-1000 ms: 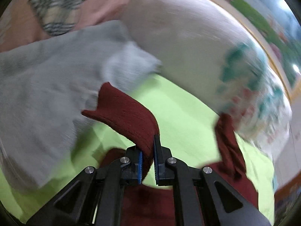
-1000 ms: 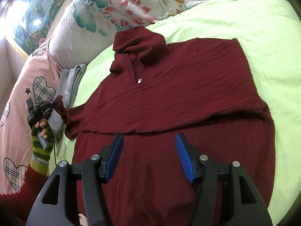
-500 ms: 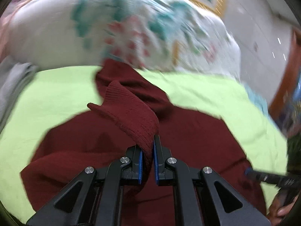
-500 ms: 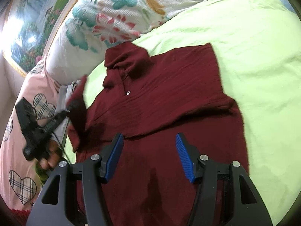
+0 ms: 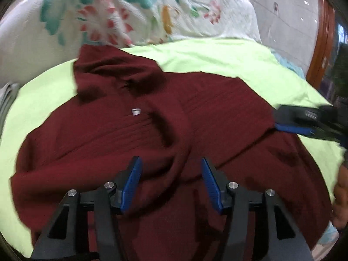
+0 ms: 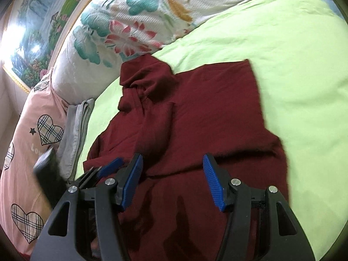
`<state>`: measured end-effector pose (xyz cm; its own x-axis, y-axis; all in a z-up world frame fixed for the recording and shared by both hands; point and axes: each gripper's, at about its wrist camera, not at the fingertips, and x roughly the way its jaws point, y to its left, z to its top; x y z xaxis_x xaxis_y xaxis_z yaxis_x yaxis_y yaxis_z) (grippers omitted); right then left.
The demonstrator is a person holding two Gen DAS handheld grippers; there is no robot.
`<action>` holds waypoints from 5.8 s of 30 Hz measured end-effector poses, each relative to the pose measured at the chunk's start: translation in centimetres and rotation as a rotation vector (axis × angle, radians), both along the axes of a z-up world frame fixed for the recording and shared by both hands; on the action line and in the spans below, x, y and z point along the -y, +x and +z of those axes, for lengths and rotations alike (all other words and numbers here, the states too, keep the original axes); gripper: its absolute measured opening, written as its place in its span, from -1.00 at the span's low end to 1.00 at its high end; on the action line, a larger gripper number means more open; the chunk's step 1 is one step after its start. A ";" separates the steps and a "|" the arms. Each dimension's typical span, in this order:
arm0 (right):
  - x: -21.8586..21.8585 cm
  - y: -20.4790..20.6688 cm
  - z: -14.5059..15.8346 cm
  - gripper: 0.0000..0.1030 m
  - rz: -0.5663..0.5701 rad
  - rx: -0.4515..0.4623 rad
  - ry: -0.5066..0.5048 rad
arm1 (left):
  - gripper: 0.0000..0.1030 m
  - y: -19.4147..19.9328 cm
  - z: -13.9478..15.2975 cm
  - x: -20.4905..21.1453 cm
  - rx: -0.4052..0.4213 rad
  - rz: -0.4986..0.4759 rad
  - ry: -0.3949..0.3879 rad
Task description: Fold large clothes
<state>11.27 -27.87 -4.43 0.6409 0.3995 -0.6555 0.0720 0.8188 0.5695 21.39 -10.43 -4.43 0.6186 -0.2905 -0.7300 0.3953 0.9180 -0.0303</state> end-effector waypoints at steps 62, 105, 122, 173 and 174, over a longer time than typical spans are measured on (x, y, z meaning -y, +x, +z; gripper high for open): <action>3.5 1.3 0.9 -0.04 -0.177 0.038 -0.157 | -0.07 -1.7 2.1 -20.8 -0.083 0.407 -0.306; -13.1 36.0 -2.0 -0.91 0.524 0.095 -0.655 | 0.04 27.9 1.7 -16.7 -0.094 0.363 -0.093; 0.8 34.7 0.0 -0.93 0.177 0.104 -0.323 | 0.09 37.2 1.0 -8.6 -0.090 0.203 0.057; -10.7 33.7 -1.3 0.39 0.619 0.210 -0.895 | -0.87 35.0 2.2 -9.7 -0.027 0.138 -0.006; -10.9 33.8 -1.5 0.39 0.626 0.212 -0.914 | -0.87 35.1 2.2 -9.8 -0.026 0.138 -0.006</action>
<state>45.05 -16.96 -5.96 0.6292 0.1153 -0.7687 -0.5246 0.7927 -0.3105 56.45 -0.65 -2.22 0.6334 -0.2090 -0.7450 0.2647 0.9633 -0.0451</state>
